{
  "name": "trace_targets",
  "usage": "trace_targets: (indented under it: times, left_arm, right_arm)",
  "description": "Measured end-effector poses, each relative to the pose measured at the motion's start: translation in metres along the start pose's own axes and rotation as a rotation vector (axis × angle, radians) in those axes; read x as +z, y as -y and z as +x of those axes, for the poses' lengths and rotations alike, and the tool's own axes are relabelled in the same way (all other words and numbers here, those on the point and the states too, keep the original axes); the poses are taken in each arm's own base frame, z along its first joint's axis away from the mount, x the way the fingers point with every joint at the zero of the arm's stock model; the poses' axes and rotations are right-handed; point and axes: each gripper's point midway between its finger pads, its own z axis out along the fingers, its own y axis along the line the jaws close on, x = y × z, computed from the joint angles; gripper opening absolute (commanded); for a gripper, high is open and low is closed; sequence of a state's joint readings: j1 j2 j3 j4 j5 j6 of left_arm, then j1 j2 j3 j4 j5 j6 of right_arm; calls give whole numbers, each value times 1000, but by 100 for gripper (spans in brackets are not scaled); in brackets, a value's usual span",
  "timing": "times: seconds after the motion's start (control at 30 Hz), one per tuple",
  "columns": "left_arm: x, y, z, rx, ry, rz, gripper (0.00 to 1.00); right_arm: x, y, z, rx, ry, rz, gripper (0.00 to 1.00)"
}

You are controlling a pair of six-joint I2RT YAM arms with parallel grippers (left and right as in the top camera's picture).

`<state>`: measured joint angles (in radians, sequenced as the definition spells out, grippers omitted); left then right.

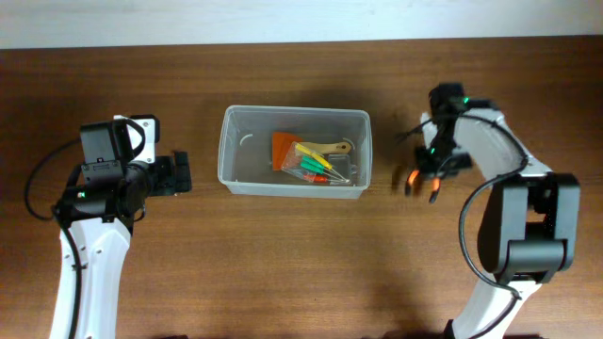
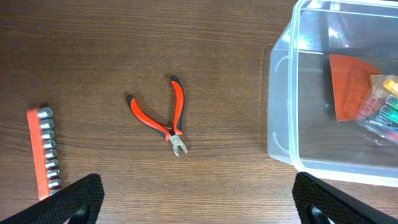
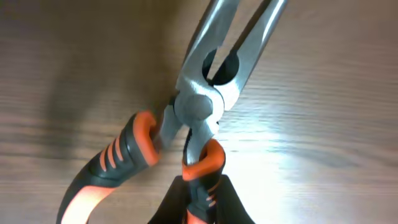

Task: Pack container
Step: 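Lift the pliers, carry into the container and open right gripper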

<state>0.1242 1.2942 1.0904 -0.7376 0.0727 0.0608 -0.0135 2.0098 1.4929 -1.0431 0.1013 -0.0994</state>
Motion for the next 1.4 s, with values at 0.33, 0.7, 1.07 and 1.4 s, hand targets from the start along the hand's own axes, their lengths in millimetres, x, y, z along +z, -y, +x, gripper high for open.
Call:
trace_targets:
  times: [0.33, 0.7, 1.07, 1.4]
  left_arm:
    - [0, 0, 0, 0, 0, 0, 99]
    - [0, 0, 0, 0, 0, 0, 99]
    - [0, 0, 0, 0, 0, 0, 99]
    - [0, 0, 0, 0, 0, 0, 99]
  right_arm:
    - [-146, -18, -58, -43, 272, 18, 4]
    - [-225, -181, -84, -501, 592, -36, 4]
    - [-143, -290, -78, -1094, 516, -38, 4]
    - [-57, -318, -59, -1350, 339, -88, 45]
